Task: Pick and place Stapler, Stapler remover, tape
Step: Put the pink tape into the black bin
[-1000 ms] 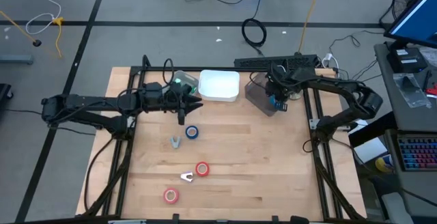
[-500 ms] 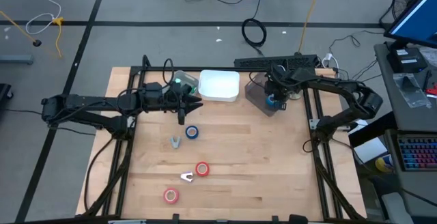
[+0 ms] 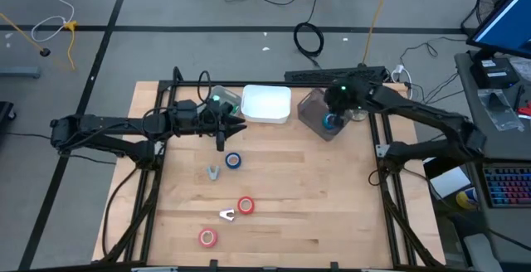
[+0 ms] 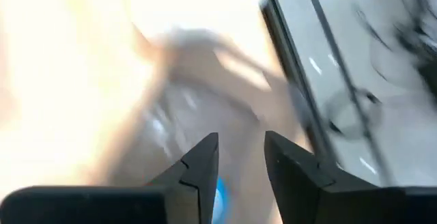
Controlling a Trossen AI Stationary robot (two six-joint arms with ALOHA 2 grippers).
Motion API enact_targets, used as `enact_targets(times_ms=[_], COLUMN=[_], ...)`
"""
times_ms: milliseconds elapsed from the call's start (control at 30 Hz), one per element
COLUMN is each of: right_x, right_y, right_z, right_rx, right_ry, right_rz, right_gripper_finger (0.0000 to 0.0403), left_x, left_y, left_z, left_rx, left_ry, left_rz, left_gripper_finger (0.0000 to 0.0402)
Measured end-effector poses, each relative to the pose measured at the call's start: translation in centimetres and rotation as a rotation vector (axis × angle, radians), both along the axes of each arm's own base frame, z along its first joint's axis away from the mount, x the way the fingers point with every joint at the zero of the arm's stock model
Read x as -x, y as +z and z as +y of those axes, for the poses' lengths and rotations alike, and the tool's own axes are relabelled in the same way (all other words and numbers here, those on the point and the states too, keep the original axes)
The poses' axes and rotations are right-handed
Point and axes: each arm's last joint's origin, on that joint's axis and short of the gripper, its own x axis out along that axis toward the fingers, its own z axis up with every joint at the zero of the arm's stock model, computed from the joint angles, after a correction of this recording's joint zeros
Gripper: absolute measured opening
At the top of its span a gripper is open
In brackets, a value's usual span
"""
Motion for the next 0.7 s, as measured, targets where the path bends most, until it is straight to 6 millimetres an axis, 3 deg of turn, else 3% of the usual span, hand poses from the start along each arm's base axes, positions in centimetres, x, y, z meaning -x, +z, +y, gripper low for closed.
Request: enact_targets(times_ms=[133, 267, 533, 700], right_x=[0.3, 0.5, -0.9, -1.9], right_y=[2.6, 4.3, 5.0, 5.4], right_z=[1.7, 3.2, 6.5, 8.5], right_rx=[-0.121, -0.212, -0.293, -0.301], right_ry=[0.115, 0.223, 0.388, 0.499], right_rz=[-0.29, -0.457, -0.523, -0.554], right_gripper_finger=[0.0105, 0.0106, 0.0105, 0.0105], left_x=[0.0, 0.0, 0.0, -0.1], left_y=[0.0, 0.0, 0.0, 0.0], left_z=[0.0, 0.0, -0.1, -0.6], left_rx=[0.034, 0.101, 0.224, 0.27], left_ry=[0.007, 0.018, 0.024, -0.11], left_rz=[-0.005, -0.015, -0.027, -0.015], left_gripper_finger=[0.0124, 0.0124, 0.0124, 0.0124])
